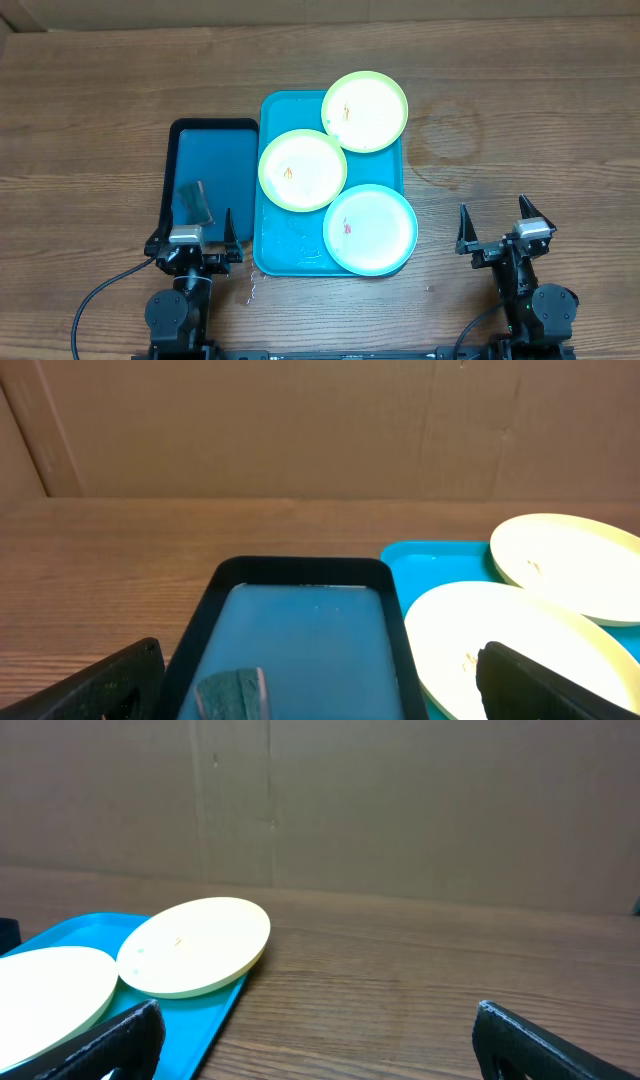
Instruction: Clean dirty plates on tray and stack at the side
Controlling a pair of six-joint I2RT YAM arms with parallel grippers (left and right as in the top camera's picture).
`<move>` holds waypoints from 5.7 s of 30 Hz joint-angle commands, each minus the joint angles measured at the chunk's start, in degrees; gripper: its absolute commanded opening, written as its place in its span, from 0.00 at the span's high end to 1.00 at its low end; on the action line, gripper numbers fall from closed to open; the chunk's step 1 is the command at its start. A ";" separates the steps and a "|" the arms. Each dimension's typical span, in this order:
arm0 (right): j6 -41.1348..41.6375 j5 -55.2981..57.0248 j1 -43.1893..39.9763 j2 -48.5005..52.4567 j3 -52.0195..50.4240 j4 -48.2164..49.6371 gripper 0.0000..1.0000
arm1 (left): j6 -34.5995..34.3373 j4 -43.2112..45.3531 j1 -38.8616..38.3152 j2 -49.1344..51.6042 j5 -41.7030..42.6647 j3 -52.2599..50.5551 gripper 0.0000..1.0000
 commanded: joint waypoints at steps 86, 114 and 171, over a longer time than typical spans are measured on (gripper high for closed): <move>0.17 0.55 -0.28 0.02 -0.59 0.33 0.00 | -9.75 -71.38 -0.39 70.82 5.05 72.19 0.46; 0.17 0.55 0.04 0.02 -0.59 0.33 0.00 | -9.90 -70.31 -0.39 71.08 4.96 72.19 0.42; 0.17 0.55 0.04 0.02 -0.59 0.33 0.00 | -19.87 -62.10 -2.25 98.31 -11.82 72.15 0.34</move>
